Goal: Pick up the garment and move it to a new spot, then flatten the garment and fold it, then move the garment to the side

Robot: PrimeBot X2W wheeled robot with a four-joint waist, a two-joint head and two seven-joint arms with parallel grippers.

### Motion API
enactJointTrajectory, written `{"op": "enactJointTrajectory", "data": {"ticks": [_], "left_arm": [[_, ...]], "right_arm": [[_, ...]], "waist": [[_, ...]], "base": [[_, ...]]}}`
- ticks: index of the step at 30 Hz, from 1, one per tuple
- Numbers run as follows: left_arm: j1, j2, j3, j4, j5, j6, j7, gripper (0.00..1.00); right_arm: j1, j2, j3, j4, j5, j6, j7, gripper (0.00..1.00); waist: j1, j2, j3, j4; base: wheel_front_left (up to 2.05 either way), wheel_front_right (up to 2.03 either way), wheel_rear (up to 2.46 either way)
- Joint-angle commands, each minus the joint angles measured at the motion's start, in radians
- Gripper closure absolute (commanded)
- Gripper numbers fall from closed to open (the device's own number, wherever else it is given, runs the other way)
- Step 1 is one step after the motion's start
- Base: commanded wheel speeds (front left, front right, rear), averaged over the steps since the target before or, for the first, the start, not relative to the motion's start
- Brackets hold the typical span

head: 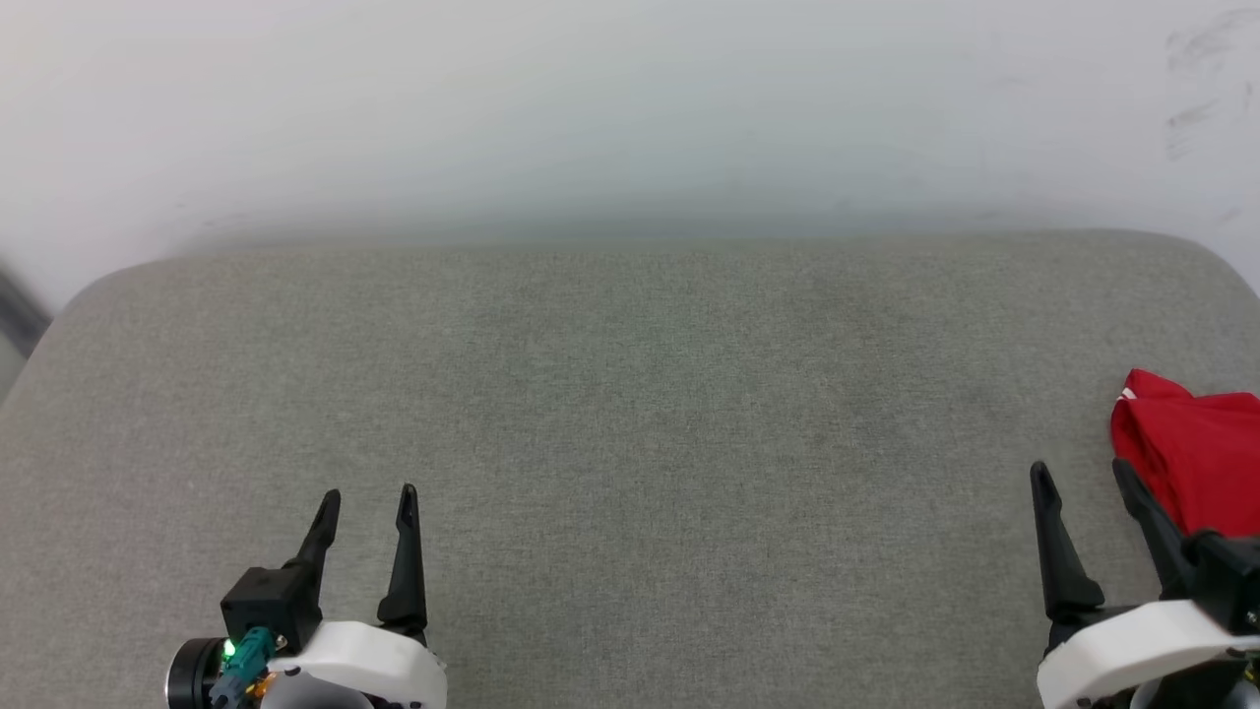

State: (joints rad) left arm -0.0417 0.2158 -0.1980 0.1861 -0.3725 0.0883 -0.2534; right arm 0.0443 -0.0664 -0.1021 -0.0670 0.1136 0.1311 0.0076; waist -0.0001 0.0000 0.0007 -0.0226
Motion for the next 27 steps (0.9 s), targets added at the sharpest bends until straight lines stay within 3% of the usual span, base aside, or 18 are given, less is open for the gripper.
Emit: {"op": "enactJointTrajectory", "data": {"ticks": [1, 27], "left_arm": [[0.016, -0.003, -0.007, 0.004, 0.001, -0.001, -0.005, 0.0], [0.032, 0.001, -0.021, 0.022, -0.011, -0.003, -0.008, 0.0]], "right_arm": [[0.038, 0.006, 0.002, -0.028, -0.003, -0.001, 0.009, 0.0], [0.083, 0.018, 0.029, -0.052, 0.005, -0.001, -0.002, 0.0]], "waist": [[0.0001, 0.0, -0.014, -0.006], [0.0001, 0.0, -0.028, -0.016]], "base": [[0.0, 0.0, 0.0], [0.0, 0.0, 0.0]]}}
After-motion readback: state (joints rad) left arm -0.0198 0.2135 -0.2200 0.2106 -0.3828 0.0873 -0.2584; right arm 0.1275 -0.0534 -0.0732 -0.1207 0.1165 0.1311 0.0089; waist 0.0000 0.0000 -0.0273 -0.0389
